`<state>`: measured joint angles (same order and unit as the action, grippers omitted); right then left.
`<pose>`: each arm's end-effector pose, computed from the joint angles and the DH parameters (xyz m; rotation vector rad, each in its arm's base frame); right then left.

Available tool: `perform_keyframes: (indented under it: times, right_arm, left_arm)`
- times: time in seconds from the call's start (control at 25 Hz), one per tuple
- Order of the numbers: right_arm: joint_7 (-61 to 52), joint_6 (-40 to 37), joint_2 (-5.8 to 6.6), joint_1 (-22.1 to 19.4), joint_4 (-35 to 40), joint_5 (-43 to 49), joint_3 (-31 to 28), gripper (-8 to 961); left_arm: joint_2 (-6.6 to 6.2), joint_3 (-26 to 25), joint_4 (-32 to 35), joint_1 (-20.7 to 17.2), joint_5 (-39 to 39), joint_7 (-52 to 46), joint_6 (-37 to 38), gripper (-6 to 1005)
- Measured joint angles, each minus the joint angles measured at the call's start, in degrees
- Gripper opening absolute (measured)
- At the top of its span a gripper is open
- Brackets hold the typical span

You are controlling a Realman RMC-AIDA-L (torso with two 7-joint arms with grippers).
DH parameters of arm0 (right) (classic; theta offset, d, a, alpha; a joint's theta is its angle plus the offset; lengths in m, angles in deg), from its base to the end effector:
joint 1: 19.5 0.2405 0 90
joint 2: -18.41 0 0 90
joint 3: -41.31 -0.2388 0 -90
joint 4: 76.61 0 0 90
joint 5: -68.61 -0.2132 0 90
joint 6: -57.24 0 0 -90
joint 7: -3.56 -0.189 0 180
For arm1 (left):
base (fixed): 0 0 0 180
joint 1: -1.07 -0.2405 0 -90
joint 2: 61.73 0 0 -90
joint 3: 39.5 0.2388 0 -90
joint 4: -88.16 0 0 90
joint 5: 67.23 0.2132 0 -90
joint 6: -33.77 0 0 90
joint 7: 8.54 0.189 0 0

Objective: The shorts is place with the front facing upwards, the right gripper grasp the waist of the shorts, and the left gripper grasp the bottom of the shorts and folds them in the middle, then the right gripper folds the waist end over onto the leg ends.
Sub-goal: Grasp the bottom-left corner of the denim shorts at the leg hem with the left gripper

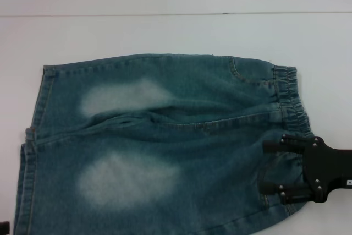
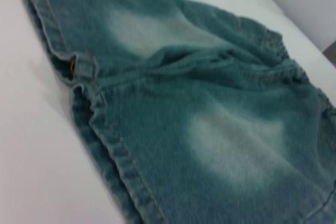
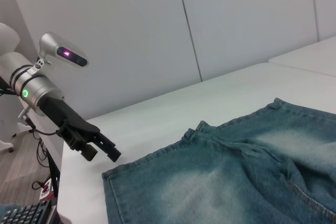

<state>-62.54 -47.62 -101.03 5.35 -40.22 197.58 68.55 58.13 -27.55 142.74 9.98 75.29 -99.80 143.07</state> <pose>0.2664 0.2652 -0.0281 -2.8733 0.5308 0.7392 -0.3691 0.1739 0.0358 -2.4049 -1.4442 -0.4359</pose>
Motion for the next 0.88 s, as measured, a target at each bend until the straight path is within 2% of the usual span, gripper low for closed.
perform_keyframes:
  times: [0.6, 0.88]
  right_arm:
    - [0.02, 0.00, -0.09, 0.01, 0.00, 0.30, 0.10, 922]
    - [0.02, 0.00, -0.05, -0.22, 0.00, 0.32, 0.09, 921]
  left_arm:
    - [0.28, 0.34, 0.02, 1.32, 1.72, -0.06, 0.99, 927]
    - [0.66, 0.14, 2.03, 1.09, 1.96, -0.45, 0.79, 927]
